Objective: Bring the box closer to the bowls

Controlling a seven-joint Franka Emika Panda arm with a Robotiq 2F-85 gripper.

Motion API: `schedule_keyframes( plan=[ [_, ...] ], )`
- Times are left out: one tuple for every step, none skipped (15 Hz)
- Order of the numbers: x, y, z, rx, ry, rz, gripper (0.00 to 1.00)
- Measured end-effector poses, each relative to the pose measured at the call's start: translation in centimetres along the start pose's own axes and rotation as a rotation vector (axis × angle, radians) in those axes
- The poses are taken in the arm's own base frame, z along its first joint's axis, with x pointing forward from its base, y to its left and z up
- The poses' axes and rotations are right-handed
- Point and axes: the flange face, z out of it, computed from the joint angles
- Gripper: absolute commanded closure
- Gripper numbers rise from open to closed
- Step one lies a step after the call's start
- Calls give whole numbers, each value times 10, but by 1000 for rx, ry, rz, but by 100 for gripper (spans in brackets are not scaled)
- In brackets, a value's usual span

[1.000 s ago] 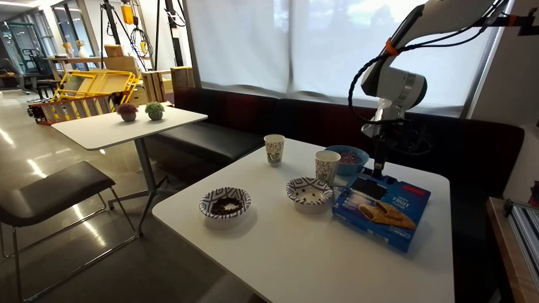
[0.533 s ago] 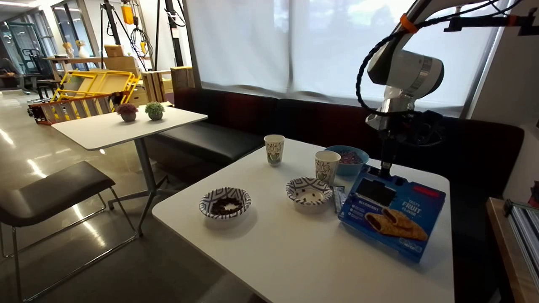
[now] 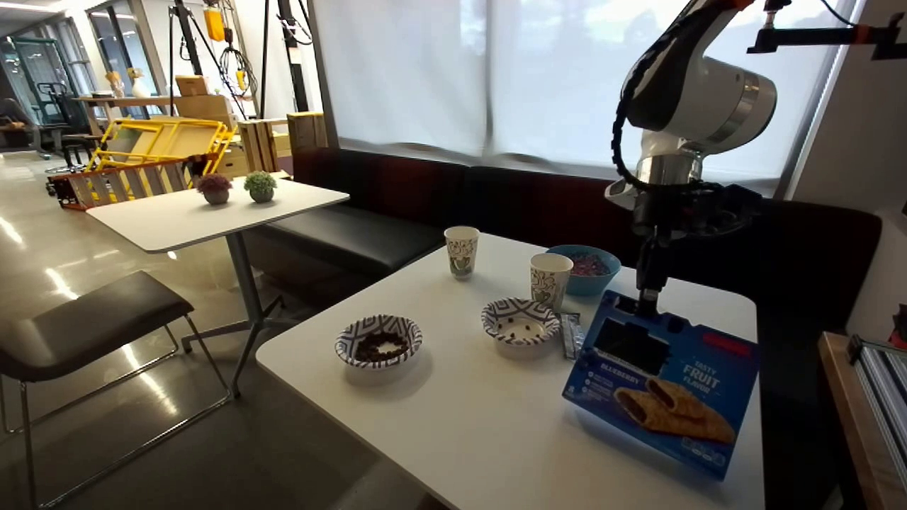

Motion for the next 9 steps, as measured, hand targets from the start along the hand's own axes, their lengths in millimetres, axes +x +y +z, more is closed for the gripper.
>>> schedule_keyframes(
  plan=[
    [4, -12, 5, -19, -5, -18, 100],
    [8, -23, 9, -32, -6, -29, 100],
    [12, -34, 14, -37, -5, -34, 100],
    [16, -44, 19, -35, 0, -33, 100],
    [20, -54, 25, -28, 8, -25, 100],
    [24, -61, 30, -16, 17, -8, 100],
    [27, -68, 34, 2, 32, 16, 100],
    [30, -73, 38, 21, 51, 43, 100],
    [33, -77, 41, 40, 73, 75, 100]
  ],
)
